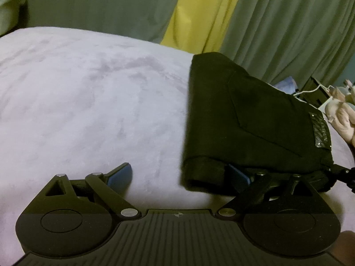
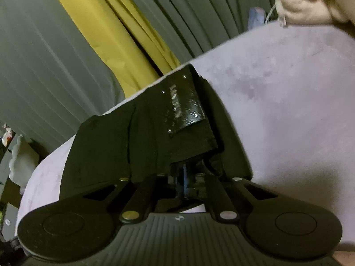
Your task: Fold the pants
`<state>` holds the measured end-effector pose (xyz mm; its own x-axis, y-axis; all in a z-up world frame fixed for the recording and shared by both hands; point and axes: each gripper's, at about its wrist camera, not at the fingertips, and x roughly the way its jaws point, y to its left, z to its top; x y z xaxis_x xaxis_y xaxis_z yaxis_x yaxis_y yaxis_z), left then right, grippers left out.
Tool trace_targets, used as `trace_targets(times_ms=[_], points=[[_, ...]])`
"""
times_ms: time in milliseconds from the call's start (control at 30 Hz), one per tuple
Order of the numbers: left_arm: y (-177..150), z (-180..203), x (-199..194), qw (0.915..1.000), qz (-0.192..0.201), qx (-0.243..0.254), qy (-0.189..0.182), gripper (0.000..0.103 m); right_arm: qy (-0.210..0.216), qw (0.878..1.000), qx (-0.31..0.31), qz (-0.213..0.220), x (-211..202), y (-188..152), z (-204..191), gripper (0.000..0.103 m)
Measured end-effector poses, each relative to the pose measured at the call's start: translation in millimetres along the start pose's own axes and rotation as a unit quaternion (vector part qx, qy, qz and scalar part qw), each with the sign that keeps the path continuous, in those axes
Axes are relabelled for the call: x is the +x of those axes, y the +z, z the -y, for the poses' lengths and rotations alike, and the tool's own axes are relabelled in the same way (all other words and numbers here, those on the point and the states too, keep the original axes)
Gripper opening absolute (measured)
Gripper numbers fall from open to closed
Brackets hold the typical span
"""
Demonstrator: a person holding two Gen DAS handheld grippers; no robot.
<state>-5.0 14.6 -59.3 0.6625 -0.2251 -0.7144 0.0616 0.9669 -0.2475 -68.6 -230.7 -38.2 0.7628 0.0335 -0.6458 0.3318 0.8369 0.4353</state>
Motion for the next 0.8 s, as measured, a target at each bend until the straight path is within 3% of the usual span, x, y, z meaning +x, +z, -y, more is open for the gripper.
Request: trace_targets(times_ms=[167,267,367,800], points=[[-1,4,-1,0.9999,0.007,0.013,0.006,0.097,-0.025,0.999,-0.048,0.003,6,4,-19,0.009],[-1,4,-1,0.9999,0.008,0.013,0.007,0.098,-0.053,0.995,-0.079,-0.001,16,1,-27,0.018],[-1,3,0,0.9999,0.007,0.014,0.007,0.099,-0.074,0.992,-0.103,-0.006,28,-4,-28,0.018],[-7,7,8,0.9993,-0.002,0.029,0.022,0.100,-0.070,0.987,-0.142,0.008,33,-13,-22,0.020]])
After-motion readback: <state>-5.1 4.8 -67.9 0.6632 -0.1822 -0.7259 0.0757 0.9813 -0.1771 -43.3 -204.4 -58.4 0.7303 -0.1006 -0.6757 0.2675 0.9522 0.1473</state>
